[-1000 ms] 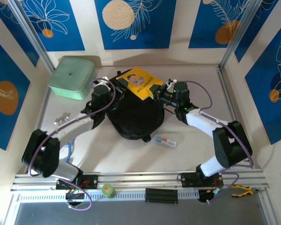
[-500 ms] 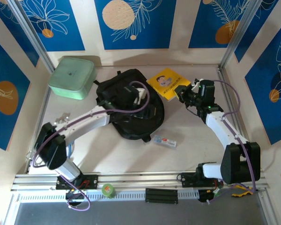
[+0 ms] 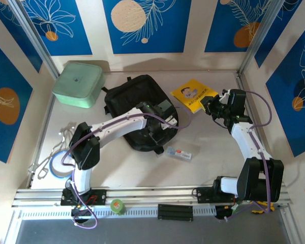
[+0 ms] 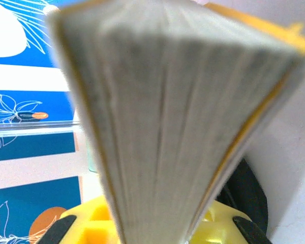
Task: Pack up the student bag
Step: Open the student bag at the center of the table.
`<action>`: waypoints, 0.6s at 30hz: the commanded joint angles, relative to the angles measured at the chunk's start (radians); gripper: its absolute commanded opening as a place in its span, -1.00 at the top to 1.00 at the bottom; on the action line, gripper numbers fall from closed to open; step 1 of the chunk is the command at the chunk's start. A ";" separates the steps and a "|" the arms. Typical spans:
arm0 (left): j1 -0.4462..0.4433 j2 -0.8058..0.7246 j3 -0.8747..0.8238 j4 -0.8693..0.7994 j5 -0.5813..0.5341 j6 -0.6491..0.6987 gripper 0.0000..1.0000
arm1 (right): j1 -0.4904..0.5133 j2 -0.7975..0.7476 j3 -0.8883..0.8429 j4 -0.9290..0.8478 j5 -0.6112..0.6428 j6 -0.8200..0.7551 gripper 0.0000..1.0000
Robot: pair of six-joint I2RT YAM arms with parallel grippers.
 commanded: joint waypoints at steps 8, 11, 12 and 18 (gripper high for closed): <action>-0.038 0.098 0.089 -0.150 -0.079 0.068 -0.09 | -0.004 -0.005 -0.018 0.070 -0.057 0.017 0.87; -0.048 0.124 0.105 -0.161 -0.088 0.081 0.01 | -0.006 0.000 -0.019 0.067 -0.062 0.020 0.87; -0.049 0.131 0.107 -0.163 -0.092 0.081 0.04 | -0.006 0.000 -0.019 0.068 -0.064 0.021 0.87; -0.057 0.167 0.126 -0.178 -0.175 0.077 0.25 | -0.012 -0.007 -0.026 0.063 -0.066 0.025 0.87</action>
